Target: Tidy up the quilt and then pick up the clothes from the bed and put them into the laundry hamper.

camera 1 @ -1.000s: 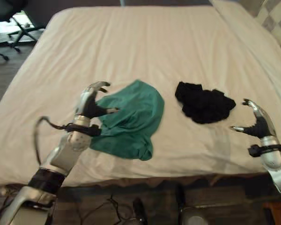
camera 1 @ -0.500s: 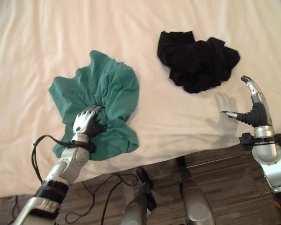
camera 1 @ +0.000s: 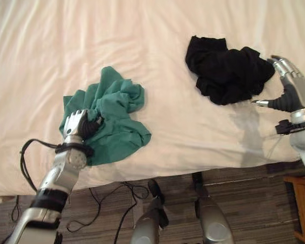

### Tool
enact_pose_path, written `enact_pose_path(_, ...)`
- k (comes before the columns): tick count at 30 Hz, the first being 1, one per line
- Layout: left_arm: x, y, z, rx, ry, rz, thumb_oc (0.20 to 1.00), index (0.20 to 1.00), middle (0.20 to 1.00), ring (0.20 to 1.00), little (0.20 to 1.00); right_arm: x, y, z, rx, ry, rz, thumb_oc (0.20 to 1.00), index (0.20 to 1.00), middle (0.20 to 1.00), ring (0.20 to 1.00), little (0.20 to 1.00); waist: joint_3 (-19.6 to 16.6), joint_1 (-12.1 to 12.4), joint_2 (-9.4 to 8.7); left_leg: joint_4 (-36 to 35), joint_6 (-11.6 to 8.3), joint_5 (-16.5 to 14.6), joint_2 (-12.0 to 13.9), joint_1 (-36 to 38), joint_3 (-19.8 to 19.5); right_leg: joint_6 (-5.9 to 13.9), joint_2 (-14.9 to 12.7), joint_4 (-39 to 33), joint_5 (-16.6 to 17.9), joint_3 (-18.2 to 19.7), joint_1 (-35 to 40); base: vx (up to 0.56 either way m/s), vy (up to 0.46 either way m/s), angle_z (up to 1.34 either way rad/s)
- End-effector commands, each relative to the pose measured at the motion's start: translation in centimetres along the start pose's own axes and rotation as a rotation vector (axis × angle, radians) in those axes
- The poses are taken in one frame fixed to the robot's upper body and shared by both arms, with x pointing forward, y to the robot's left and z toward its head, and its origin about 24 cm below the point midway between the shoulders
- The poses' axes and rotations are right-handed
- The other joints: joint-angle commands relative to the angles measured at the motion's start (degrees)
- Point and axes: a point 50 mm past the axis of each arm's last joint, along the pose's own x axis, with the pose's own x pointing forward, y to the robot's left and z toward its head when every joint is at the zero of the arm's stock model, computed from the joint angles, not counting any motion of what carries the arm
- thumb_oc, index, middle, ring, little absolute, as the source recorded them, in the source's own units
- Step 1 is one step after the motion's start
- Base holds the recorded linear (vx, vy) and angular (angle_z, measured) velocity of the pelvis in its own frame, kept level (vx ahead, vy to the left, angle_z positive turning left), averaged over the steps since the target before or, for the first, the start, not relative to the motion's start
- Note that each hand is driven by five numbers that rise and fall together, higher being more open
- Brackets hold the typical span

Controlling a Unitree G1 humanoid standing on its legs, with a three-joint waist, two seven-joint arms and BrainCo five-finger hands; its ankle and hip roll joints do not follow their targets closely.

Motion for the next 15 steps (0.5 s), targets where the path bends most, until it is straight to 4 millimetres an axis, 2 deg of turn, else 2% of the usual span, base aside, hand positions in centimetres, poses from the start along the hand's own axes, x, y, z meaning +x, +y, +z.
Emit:
enact_pose_path(1,-0.2,4.0,-0.4,-0.09,-0.032,0.138,0.2,0.2,0.2,0.2,0.2,2.0,-1.6,-0.2,-0.007,0.013,-0.061,1.0,1.0,1.0,1.0,1.0,-3.24,3.18,-3.4,-0.29,-6.06,-1.35,2.66,0.37,0.82,1.79,-4.25,-0.17,-5.22,0.25,-0.23,0.01,-0.08,0.24)
enact_pose_path(2,-0.8,4.8,0.7,-0.269,-0.106,0.203,0.2,0.2,0.2,0.2,0.2,2.0,-2.0,-1.5,-0.053,0.056,-0.033,1.0,1.0,1.0,1.0,1.0,-2.72,4.31,-3.12,-0.29,-6.36,-1.3,2.69,-0.15,0.29,1.81,-4.23,-0.16,-5.53,-0.36,-0.32,0.02,-0.104,0.27)
enact_pose_path(3,-1.0,5.6,1.2,-0.34,-0.149,0.243,0.2,0.2,0.2,0.2,0.2,2.1,-2.1,-1.9,-0.068,0.071,-0.022,1.0,1.0,1.0,1.0,1.0,-2.48,4.52,-2.95,-0.29,-6.46,-1.14,2.79,-0.55,-0.01,1.78,-4.23,-0.18,-5.54,-0.56,-0.47,0.0,-0.084,0.28)
enact_pose_path(4,-1.0,5.6,1.2,-0.342,-0.148,0.244,0.2,0.2,0.2,0.2,0.2,2.2,-2.2,-1.8,-0.067,0.069,-0.022,1.0,1.0,1.0,1.0,1.0,-2.47,4.41,-2.92,-0.29,-6.42,-0.83,2.82,-0.78,-0.03,1.7,-4.19,-0.2,-5.24,-0.56,-0.68,-0.02,-0.085,0.31)
enact_pose_path(5,-1.4,7.5,2.6,-0.453,-0.253,0.321,0.2,0.2,0.2,0.2,0.2,2.5,-2.7,-2.5,-0.081,0.101,-0.024,1.0,1.0,1.0,1.0,1.0,-1.77,5.5,-2.06,-0.29,-6.77,-0.71,2.8,-1.8,-0.59,1.83,-4.19,-0.2,-5.51,-1.07,-1.23,-0.03,-0.066,0.27)
enact_pose_path(8,-1.6,9.1,3.7,-0.573,-0.34,0.399,0.2,0.2,0.2,0.2,0.2,2.8,-2.7,-3.4,-0.081,0.146,-0.019,1.0,1.0,1.0,1.0,1.0,-1.4,6.48,-0.81,-0.29,-7.15,-0.17,2.92,-3.77,-1.02,1.9,-4.24,-0.2,-5.49,-1.73,-2.79,-0.04,-0.075,0.27)
enact_pose_path(9,-1.4,9.5,4.3,-0.598,-0.374,0.417,0.2,0.2,0.2,0.2,0.2,2.8,-2.2,-3.7,-0.079,0.164,0.0,0.878,0.878,0.878,0.878,0.878,-1.37,6.81,-0.41,-0.29,-7.29,0.01,3.0,-4.45,-1.04,1.99,-4.29,-0.2,-5.45,-1.91,-3.35,-0.02,-0.042,0.19)
enact_pose_path(10,-1.4,9.5,4.3,-0.599,-0.374,0.418,0.2,0.2,0.2,0.2,0.2,2.9,-2.2,-3.7,-0.079,0.162,0.0,0.454,0.454,0.454,0.454,0.454,-1.43,6.75,-0.35,-0.29,-7.29,0.02,3.02,-4.58,-1.05,1.98,-4.27,-0.2,-5.43,-1.92,-3.48,-0.02,-0.028,0.18)
enact_pose_path(11,-1.3,9.9,4.9,-0.608,-0.405,0.425,0.2,0.2,0.2,0.2,0.2,3.0,-2.0,-3.7,-0.087,0.168,0.018,0.2,0.2,0.2,0.2,0.2,-1.57,6.85,-0.07,-0.29,-7.42,0.1,3.16,-5.02,-1.07,1.96,-4.25,-0.2,-5.5,-2.13,-3.86,-0.02,-0.038,0.14)
enact_pose_path(12,-1.0,10.0,6.8,-0.6,-0.483,0.43,0.2,0.2,0.2,0.2,0.2,2.9,-0.6,-4.0,-0.081,0.193,0.067,0.2,0.2,0.2,0.2,0.2,-1.82,7.0,0.14,-0.29,-7.56,0.26,3.42,-5.26,-1.18,2.01,-4.1,-0.2,-5.87,-2.45,-3.99,-0.02,-0.039,0.15)
enact_pose_path(13,-1.0,9.7,7.9,-0.576,-0.518,0.421,0.2,0.2,0.2,0.2,0.2,2.7,0.3,-4.0,-0.076,0.197,0.104,0.2,0.2,0.2,0.2,0.2,-2.01,7.02,0.04,-0.29,-7.62,0.2,3.58,-5.02,-1.23,1.96,-3.88,-0.2,-6.13,-2.58,-3.68,-0.01,-0.029,0.17)
enact_pose_path(14,-1.0,9.7,7.9,-0.575,-0.517,0.422,0.2,0.2,0.2,0.2,0.2,2.7,0.3,-4.0,-0.077,0.197,0.104,0.2,0.2,0.2,0.2,0.2,-1.97,7.02,0.07,-0.29,-7.64,0.19,3.59,-4.97,-1.23,1.96,-3.87,-0.2,-6.15,-2.59,-3.63,0.03,-0.002,0.16)
enact_pose_path(15,-0.7,8.5,9.5,-0.595,-0.557,0.39,0.2,0.2,0.2,0.2,0.2,2.1,2.3,-4.0,-0.061,0.209,0.173,0.2,0.2,0.2,0.2,0.2,-2.46,6.75,-0.59,-0.29,-7.56,-0.1,3.77,-3.91,-1.34,1.87,-3.54,-0.2,-6.55,-2.87,-2.32,0.03,-0.001,0.11)
